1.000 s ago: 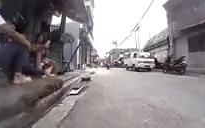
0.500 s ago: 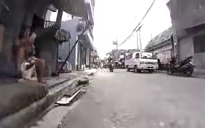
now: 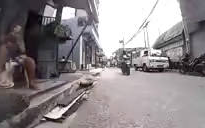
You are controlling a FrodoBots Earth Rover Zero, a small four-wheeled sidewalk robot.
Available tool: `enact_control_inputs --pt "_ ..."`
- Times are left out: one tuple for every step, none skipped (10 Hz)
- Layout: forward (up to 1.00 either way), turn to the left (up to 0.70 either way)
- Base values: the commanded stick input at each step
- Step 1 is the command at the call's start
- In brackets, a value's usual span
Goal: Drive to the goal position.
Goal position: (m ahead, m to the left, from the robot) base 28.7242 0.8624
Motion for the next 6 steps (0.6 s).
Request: enact_control_inputs --pt "1.00 0.00" --pt "1.00 0.00" --pt "1.00 0.00" --pt "1.00 0.00" --pt "1.00 0.00" --pt "1.00 0.00"
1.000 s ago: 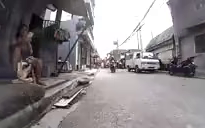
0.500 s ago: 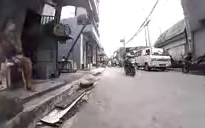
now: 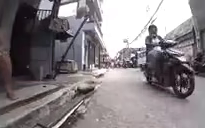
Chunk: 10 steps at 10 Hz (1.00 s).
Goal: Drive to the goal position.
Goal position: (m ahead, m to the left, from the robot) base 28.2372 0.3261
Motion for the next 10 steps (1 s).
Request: enact_control_inputs --pt "1.00 0.00" --pt "1.00 0.00" --pt "1.00 0.00" --pt "1.00 0.00" --pt "1.00 0.00" --pt "1.00 0.00" --pt "1.00 0.00" --pt "1.00 0.00" --pt "1.00 0.00" --pt "1.00 0.00"
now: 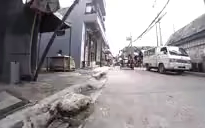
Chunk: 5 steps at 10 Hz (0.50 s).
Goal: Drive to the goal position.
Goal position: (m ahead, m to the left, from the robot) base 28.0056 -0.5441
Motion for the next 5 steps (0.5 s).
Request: enact_control_inputs --pt "1.00 0.00" --pt "1.00 -0.15" --pt "1.00 -0.27" --pt "1.00 -0.27" --pt "1.00 -0.14"
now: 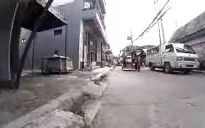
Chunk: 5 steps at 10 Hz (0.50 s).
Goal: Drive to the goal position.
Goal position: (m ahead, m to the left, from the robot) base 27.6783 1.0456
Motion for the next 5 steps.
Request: enact_control_inputs --pt "1.00 0.00" --pt "1.00 0.00" --pt "1.00 0.00" --pt "0.55 0.00" --pt "0.00 0.00"
